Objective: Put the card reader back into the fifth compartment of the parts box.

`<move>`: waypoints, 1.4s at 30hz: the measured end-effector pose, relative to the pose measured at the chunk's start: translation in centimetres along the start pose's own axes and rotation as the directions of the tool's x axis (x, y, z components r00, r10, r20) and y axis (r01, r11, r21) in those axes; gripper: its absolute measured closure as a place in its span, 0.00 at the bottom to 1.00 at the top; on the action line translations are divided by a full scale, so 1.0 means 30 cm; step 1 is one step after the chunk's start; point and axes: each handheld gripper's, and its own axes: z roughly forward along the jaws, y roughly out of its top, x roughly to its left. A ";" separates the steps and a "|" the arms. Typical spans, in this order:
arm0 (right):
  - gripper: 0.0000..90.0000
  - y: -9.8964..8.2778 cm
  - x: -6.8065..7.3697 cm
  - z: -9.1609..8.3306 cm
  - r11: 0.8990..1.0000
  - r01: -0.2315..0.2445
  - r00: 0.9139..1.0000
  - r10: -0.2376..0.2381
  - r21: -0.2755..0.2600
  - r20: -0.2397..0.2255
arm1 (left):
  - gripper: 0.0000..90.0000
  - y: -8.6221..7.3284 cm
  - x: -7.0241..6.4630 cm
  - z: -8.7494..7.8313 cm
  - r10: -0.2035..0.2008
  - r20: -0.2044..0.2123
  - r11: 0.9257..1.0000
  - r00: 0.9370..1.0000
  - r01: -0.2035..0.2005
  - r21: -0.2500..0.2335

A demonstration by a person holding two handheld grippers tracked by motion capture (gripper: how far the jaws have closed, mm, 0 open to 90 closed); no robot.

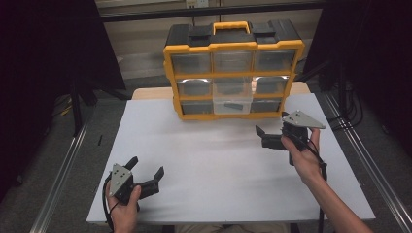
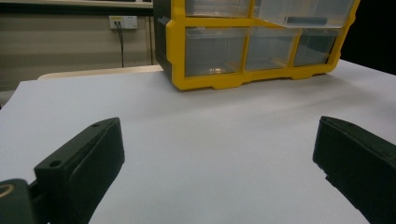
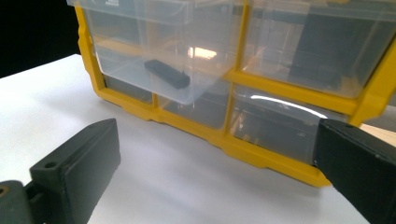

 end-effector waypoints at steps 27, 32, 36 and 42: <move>0.00 -0.204 -0.028 -0.174 0.996 -0.071 0.995 0.075 -0.054 0.067 | 0.02 -0.002 -0.002 0.000 -0.010 -0.002 1.000 1.000 0.010 0.002; 0.00 -0.244 -0.041 -0.204 0.995 -0.090 0.994 0.093 -0.045 0.061 | 0.02 -0.001 -0.001 -0.007 -0.014 -0.011 1.000 1.000 0.014 -0.009; 0.00 -0.271 -0.049 -0.225 0.994 -0.099 0.993 0.101 -0.040 0.067 | 0.02 -0.002 -0.001 -0.008 -0.014 -0.011 1.000 1.000 0.014 -0.008; 0.00 -0.314 -0.055 -0.244 0.994 -0.106 0.992 0.108 -0.033 0.069 | 0.02 -0.001 -0.001 -0.010 -0.012 -0.001 1.000 1.000 0.012 -0.013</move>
